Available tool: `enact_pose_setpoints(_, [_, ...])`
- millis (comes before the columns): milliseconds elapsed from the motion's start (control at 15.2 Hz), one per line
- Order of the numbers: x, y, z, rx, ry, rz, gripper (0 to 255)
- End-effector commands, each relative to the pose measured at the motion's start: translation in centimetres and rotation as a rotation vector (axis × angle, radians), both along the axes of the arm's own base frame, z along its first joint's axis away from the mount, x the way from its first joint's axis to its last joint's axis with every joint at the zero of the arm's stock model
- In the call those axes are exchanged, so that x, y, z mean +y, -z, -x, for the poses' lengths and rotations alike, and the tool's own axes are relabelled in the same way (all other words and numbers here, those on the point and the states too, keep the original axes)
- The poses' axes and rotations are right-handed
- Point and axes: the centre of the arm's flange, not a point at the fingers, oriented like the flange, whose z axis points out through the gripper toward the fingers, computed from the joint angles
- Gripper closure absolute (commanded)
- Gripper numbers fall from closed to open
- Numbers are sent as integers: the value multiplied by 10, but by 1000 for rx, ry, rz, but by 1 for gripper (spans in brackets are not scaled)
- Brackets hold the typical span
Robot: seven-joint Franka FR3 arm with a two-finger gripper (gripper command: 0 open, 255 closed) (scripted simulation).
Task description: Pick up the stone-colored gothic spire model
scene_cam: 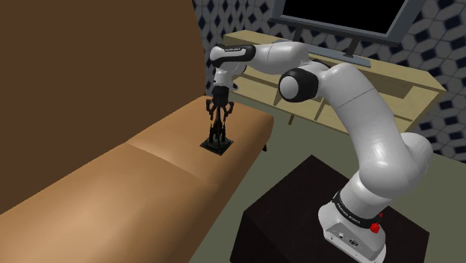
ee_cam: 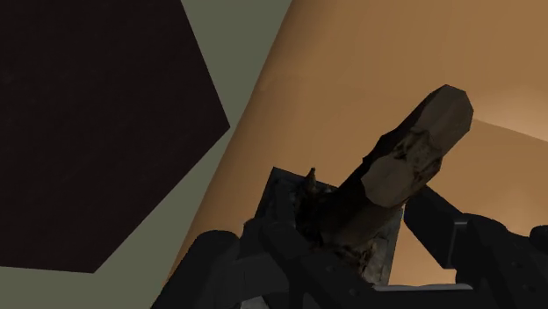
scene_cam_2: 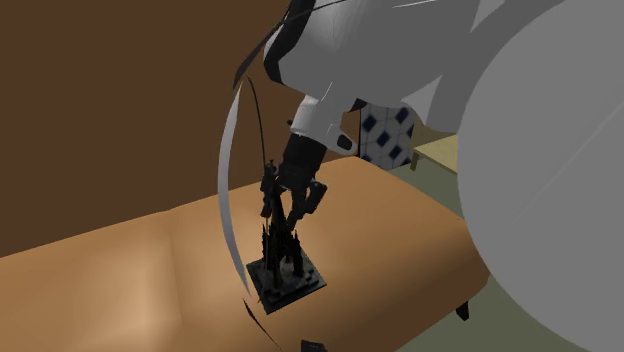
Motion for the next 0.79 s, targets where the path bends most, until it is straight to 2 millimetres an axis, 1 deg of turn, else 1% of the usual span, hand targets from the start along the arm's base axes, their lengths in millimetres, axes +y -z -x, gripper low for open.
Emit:
enact_pose_setpoints(0, [0,1,0,0,0,0,255])
enact_pose_setpoints(528, [0,1,-1,0,0,0,255])
enact_pose_setpoints(726, [0,-15,0,0,0,0,255])
